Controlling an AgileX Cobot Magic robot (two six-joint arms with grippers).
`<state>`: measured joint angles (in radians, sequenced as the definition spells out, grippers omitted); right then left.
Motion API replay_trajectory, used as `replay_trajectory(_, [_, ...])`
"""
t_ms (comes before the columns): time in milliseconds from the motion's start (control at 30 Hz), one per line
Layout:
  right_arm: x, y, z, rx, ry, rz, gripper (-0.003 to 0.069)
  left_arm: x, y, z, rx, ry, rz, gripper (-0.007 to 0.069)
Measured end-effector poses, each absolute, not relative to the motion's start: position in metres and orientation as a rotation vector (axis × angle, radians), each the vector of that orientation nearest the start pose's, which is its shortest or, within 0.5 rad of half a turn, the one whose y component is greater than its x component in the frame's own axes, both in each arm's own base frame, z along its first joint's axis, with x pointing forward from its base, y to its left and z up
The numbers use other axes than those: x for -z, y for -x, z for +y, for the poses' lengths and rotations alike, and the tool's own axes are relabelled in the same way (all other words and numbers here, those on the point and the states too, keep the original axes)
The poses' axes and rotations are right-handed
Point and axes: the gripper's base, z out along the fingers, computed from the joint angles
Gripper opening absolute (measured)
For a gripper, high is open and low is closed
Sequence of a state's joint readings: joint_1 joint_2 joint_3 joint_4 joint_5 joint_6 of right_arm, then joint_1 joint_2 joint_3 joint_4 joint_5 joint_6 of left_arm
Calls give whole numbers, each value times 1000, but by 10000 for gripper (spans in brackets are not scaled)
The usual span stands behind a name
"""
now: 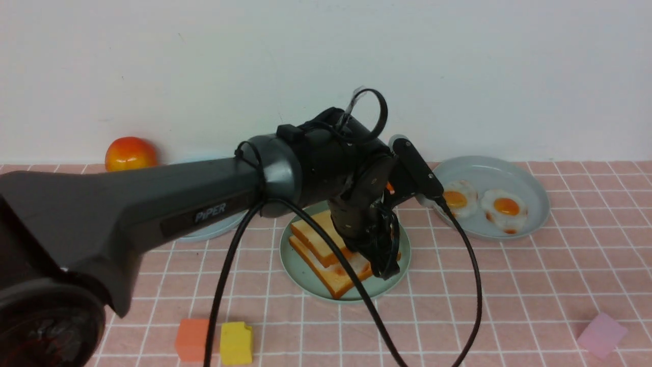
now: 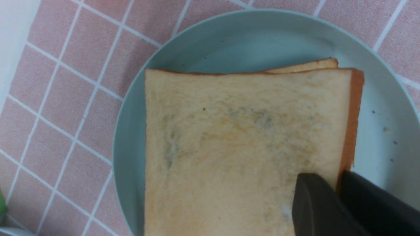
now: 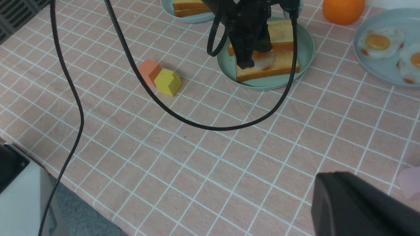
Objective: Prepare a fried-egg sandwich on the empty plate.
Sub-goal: Use the left arm to place a slice of bread on the fried egg in the middle
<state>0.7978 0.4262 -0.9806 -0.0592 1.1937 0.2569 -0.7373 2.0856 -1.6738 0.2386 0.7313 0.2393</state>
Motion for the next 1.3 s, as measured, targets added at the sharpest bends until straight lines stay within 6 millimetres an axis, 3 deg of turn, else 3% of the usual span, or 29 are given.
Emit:
replay_trajectory(300, [-395,-20,14,-547,571,2095,3,-199,-355,-303,-95,-1375,2222,66])
replay_trajectory(600, [-395,-21,13,-539,569,2093,3,-199,-355,-303,-94,-1374,2222,71])
replay_trajectory(800, [-395,-21,13,-541,568,2089,3,-198,-355,-303,-89,-1372,2225,141])
replay_trajectory(1033, [-395,-21,13,-542,567,2087,6,-198,-354,-303,-82,-1368,2229,277])
replay_trajectory(1300, [-395,-21,13,-542,567,2087,6,-203,-352,-304,-82,-1365,2235,297])
